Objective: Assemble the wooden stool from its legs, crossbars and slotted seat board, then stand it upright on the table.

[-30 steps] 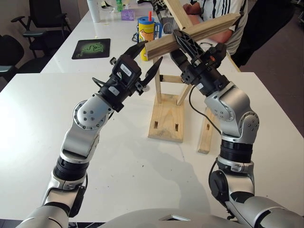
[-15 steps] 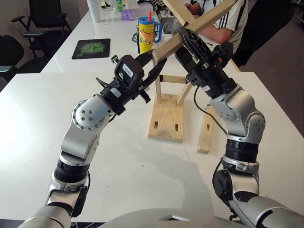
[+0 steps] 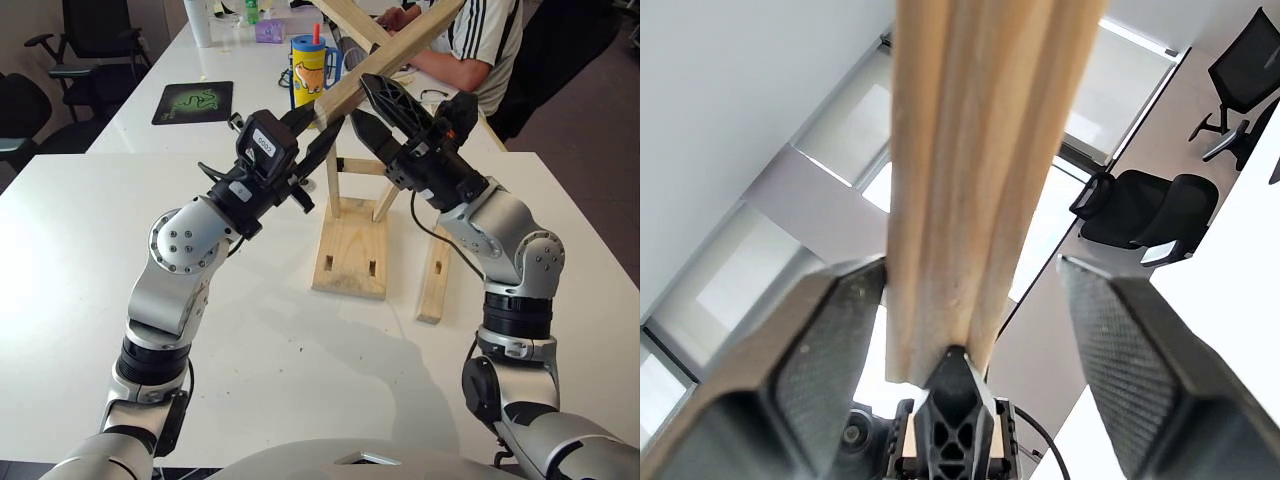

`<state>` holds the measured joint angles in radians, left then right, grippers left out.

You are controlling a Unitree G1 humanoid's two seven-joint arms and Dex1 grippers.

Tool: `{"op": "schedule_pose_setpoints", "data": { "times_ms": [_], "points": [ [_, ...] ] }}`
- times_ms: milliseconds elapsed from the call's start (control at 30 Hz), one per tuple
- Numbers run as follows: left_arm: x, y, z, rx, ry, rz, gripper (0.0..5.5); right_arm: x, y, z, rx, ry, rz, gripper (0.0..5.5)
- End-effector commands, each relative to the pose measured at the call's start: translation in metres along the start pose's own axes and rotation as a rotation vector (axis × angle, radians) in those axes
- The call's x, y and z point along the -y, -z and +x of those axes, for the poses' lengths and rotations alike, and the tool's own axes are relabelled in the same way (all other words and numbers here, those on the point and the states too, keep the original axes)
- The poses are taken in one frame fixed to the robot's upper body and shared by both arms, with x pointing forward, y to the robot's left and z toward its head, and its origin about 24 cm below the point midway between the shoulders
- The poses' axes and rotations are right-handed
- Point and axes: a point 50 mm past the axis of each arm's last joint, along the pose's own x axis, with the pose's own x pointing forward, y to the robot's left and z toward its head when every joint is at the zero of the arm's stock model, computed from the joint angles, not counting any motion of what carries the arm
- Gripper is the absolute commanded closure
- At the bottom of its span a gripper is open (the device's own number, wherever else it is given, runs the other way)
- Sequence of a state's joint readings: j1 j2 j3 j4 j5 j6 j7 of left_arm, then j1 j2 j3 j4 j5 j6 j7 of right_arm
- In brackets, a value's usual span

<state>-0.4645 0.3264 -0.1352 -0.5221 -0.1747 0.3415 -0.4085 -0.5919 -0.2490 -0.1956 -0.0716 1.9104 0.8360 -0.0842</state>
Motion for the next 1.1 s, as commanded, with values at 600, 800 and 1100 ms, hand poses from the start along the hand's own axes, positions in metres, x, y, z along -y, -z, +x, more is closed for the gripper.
{"op": "schedule_pose_setpoints", "data": {
  "times_ms": [600, 800, 1100],
  "points": [
    [-0.021, -0.021, 0.012, 0.019, -0.129, -0.340, 4.47, -0.040, -0.028, 0.002, -0.555, -0.079, -2.354, 2.34],
    [-0.037, -0.037, 0.024, 0.145, -0.210, -0.638, 4.47, -0.015, -0.011, 0.003, -0.283, -0.061, -2.507, 2.34],
    [-0.048, -0.036, 0.019, 0.329, -0.251, -1.163, 4.47, -0.001, -0.013, 0.016, 0.050, 0.113, -1.128, 2.34]
  ]
}}
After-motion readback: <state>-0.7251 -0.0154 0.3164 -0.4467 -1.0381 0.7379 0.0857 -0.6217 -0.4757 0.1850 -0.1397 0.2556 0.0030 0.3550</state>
